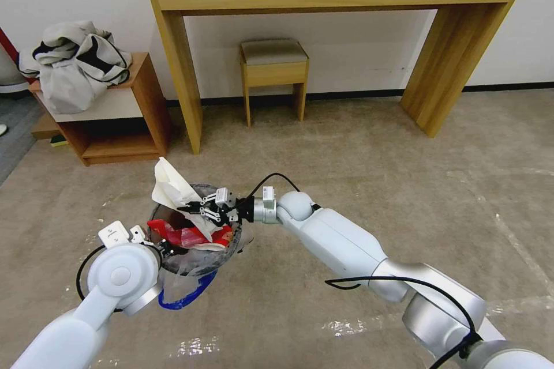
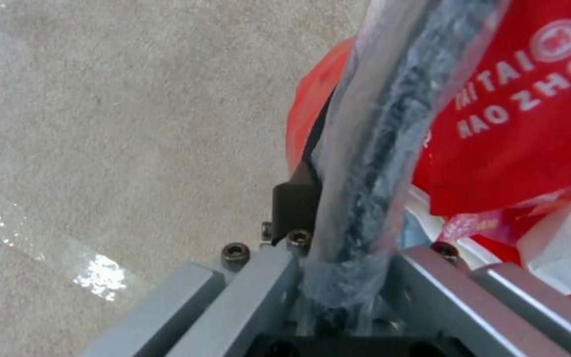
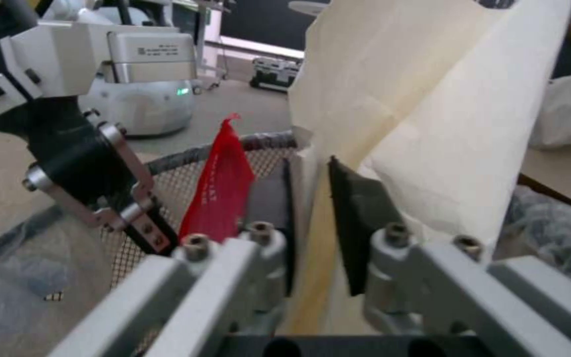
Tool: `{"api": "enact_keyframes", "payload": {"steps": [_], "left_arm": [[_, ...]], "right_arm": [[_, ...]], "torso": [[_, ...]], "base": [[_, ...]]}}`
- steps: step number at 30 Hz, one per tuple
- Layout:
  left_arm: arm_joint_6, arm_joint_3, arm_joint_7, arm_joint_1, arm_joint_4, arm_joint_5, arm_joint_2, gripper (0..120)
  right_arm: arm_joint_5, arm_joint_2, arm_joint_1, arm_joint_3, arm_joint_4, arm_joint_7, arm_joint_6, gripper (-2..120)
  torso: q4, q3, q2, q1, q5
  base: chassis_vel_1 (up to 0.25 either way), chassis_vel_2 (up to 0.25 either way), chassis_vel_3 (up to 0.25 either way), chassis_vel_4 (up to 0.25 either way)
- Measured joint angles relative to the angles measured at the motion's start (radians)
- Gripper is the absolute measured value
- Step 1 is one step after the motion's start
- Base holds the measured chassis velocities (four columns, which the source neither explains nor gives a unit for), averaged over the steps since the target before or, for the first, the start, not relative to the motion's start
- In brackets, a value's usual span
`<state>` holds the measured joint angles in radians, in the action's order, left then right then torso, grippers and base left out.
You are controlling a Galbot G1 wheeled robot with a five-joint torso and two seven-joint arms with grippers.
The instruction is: Pick up the trash bin and place the garbage on the floor into it.
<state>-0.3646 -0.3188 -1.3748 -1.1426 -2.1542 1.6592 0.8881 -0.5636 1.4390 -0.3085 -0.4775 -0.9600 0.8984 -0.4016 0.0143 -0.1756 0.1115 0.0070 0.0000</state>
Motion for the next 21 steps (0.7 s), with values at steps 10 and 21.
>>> {"api": "enact_keyframes", "payload": {"steps": [10,21], "left_arm": [[0.002,-0.003,0.0,0.014,0.015,0.003,-0.01,0],[0.002,-0.006,-0.001,0.021,0.033,0.001,-0.004,0]], "right_arm": [[-0.016,-0.037,0.033,-0.033,-0.027,-0.014,-0.003,57],[-0.04,-0.059,0.048,-0.056,-0.07,-0.056,-0.002,96]], "torso": [[0.0,0.0,0.0,0.0,0.0],[0.0,0.0,0.0,0.0,0.0]], "base": [[0.0,0.0,0.0,0.0],[0.0,0.0,0.0,0.0]]}}
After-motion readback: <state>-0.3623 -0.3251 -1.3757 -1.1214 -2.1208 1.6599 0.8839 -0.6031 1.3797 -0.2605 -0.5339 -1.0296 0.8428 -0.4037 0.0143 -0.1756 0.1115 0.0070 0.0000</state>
